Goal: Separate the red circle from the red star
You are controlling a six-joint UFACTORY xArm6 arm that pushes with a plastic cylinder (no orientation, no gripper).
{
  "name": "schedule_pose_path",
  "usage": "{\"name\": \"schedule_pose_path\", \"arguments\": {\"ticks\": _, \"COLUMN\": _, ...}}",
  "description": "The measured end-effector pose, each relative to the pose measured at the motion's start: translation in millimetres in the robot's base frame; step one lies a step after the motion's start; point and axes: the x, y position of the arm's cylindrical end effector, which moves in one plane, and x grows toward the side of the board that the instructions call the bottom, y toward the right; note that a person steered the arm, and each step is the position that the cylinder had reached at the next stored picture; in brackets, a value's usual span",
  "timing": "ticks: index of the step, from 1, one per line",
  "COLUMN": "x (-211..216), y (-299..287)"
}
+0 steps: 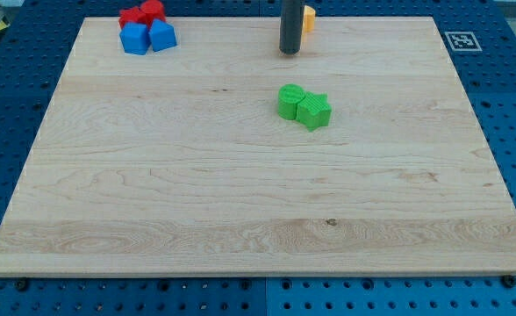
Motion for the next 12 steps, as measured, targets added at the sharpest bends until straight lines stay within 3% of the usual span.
{"name": "schedule_pose_path", "arguments": {"ticks": 2, "x": 66, "y": -140}}
{"name": "schedule_pose_path", "arguments": {"ticks": 4, "x": 60, "y": -319}}
{"name": "schedule_pose_path", "arguments": {"ticks": 5, "x": 7, "y": -344}}
{"name": "schedule_pose_path", "arguments": {"ticks": 6, "x": -51, "y": -345}}
{"name": "schedule_pose_path", "arguments": {"ticks": 8, "x": -84, "y": -342}}
{"name": "schedule_pose_path", "arguments": {"ticks": 12, "x": -84, "y": -280}}
